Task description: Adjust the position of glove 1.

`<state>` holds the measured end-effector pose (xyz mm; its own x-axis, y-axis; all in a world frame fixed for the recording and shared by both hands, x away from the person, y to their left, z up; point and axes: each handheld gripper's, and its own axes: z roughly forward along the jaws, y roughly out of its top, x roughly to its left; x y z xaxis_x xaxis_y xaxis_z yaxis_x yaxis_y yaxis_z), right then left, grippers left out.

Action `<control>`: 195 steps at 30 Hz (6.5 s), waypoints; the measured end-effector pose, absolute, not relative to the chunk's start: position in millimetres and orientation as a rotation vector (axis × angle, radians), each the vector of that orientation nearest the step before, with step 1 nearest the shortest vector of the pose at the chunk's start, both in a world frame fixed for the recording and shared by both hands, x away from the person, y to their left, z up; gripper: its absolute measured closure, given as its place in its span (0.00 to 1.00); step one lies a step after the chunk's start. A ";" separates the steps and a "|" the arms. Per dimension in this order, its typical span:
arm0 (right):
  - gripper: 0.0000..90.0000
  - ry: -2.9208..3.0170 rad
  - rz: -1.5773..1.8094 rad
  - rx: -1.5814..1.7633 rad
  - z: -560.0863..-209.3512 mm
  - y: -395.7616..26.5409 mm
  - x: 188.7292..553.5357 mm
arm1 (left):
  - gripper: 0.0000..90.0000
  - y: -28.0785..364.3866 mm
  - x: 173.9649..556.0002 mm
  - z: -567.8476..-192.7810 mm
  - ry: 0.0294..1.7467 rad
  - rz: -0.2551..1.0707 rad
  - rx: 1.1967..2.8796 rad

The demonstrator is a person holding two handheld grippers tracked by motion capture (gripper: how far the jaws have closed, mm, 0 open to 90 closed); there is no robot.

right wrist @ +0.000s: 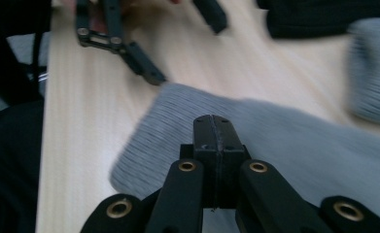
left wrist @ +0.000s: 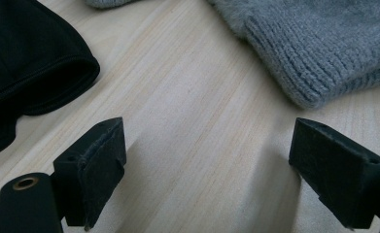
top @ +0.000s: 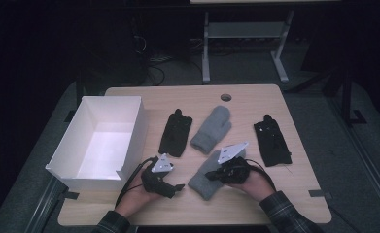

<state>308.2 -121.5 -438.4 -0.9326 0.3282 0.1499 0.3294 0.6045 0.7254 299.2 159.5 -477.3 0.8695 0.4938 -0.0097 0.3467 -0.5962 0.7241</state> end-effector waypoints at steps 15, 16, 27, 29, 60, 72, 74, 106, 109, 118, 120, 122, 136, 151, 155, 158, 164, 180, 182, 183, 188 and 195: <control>0.99 -2.823 -1.234 -0.816 -448.4 -196.1 300.3 | 0.26 148.5 306.4 -455.6 0.616 0.228 2.257; 0.99 -2.824 -1.232 -0.815 -449.8 -199.4 299.7 | 0.28 146.9 308.1 -453.4 0.613 0.225 2.261; 1.00 -2.840 -1.188 -0.849 -453.3 -212.4 296.6 | 0.48 110.4 334.0 -439.5 0.581 0.167 2.248; 1.00 -2.848 -1.179 -0.843 -453.8 -210.8 295.8 | 0.52 102.6 338.5 -438.9 0.591 0.163 2.243; 1.00 -2.859 -1.155 -0.726 -456.8 -189.7 294.2 | 0.97 70.7 355.4 -442.7 0.617 -0.045 2.278; 1.00 -2.863 -1.195 -0.729 -455.1 -157.7 306.1 | 0.98 82.2 352.0 -404.6 0.539 0.013 2.237; 1.00 -2.874 -1.188 -0.747 -454.9 -148.5 310.1 | 0.98 86.0 351.4 -398.9 0.543 0.028 2.219; 0.89 -2.910 -1.173 -1.061 -454.5 -229.1 309.1 | 0.83 42.3 318.6 -423.3 0.401 -0.147 2.257; 0.89 -2.916 -1.167 -1.053 -455.2 -228.9 309.9 | 0.90 45.1 316.0 -423.5 0.414 -0.123 2.276; 0.59 -2.935 -1.177 -1.082 -461.6 -225.7 311.2 | 0.91 62.1 317.8 -436.2 0.483 -0.068 2.312; 0.56 -2.929 -1.192 -1.108 -462.3 -227.9 311.9 | 0.91 60.9 313.9 -441.9 0.473 -0.046 2.354; 0.53 -2.926 -1.197 -1.126 -462.9 -229.9 313.0 | 0.92 63.6 313.5 -444.1 0.480 -0.062 2.360; 0.35 -2.941 -1.177 -1.107 -471.8 -222.0 314.8 | 0.81 96.9 310.4 -433.7 0.527 -0.013 2.338; 0.15 -2.927 -1.280 -1.099 -481.6 -221.7 311.2 | 0.40 83.0 350.3 -410.8 0.544 0.098 2.264; 0.15 -2.928 -1.281 -1.099 -481.6 -221.7 311.2 | 0.35 74.1 367.1 -405.7 0.555 0.127 2.270; 0.15 -2.928 -1.280 -1.100 -481.6 -221.7 311.2 | 0.33 67.3 380.5 -405.4 0.577 0.143 2.265; 0.15 -2.927 -1.280 -1.099 -481.6 -221.7 311.2 | 0.54 54.6 403.1 -407.8 0.608 0.168 2.265; 0.15 -2.928 -1.282 -1.096 -481.6 -221.8 311.4 | 1.00 20.8 464.9 -429.6 0.750 0.260 2.346; 0.15 -2.927 -1.281 -1.097 -481.6 -221.7 311.4 | 1.00 19.1 468.7 -436.4 0.753 0.235 2.363; 0.15 -2.926 -1.281 -1.097 -481.5 -221.7 311.4 | 1.00 17.8 469.1 -440.2 0.763 0.217 2.360; 0.15 -2.927 -1.281 -1.096 -481.6 -221.8 311.4 | 1.00 15.5 466.4 -448.1 0.722 0.167 2.386; 0.15 -2.927 -1.281 -1.096 -481.5 -221.7 311.4 | 1.00 16.2 455.7 -445.7 0.646 0.135 2.417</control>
<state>311.4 -221.7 -481.5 -0.7645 0.6433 0.0400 0.4659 0.5087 0.7240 455.7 16.2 -445.7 0.8750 0.4805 -0.0595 0.4168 -0.6847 0.5979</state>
